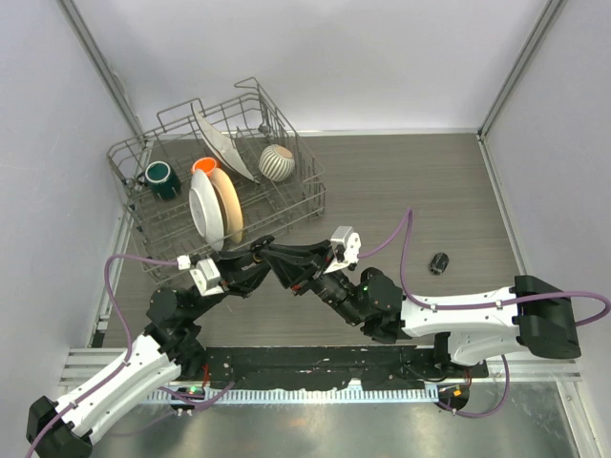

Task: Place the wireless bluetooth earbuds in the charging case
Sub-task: Place the earbud in the charging case.

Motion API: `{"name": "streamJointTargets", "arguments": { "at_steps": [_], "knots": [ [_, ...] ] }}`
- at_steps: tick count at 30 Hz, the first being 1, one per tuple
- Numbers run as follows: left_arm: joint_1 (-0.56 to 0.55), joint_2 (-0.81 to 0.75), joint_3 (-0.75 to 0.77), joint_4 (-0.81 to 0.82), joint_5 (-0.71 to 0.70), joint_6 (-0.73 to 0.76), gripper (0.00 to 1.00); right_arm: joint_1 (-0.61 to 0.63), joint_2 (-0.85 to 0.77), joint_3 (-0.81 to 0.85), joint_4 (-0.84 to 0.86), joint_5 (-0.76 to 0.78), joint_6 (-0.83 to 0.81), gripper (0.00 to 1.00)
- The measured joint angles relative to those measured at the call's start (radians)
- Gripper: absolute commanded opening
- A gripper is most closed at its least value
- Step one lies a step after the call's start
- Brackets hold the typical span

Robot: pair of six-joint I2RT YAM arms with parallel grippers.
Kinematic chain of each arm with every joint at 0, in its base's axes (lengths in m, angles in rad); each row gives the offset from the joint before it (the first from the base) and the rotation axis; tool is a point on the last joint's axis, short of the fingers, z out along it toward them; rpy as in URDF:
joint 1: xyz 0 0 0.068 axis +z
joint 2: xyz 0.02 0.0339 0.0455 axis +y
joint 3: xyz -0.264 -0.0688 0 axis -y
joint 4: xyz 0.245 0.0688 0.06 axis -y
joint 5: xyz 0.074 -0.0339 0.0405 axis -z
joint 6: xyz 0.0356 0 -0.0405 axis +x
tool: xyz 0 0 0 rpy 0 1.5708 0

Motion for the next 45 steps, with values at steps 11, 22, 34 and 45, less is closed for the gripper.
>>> {"name": "streamJointTargets", "arguments": {
  "at_steps": [11, 22, 34, 45],
  "knots": [
    [0.0, 0.0, 0.0, 0.0, 0.011, -0.001, 0.0, 0.0, 0.044, 0.014, 0.009, 0.009, 0.009, 0.01],
    [0.0, 0.006, 0.0, 0.007, 0.019, -0.004, 0.0, 0.0, 0.063, 0.024, 0.009, 0.031, 0.012, 0.01],
    [0.0, 0.006, 0.0, 0.007, 0.027, -0.016, 0.0, 0.0, 0.063, 0.036, -0.023, 0.042, 0.017, 0.01],
    [0.0, -0.009, 0.0, 0.003, 0.025, -0.017, 0.0, 0.008, 0.06, 0.062, -0.092, 0.068, 0.006, 0.01]
  ]
}}
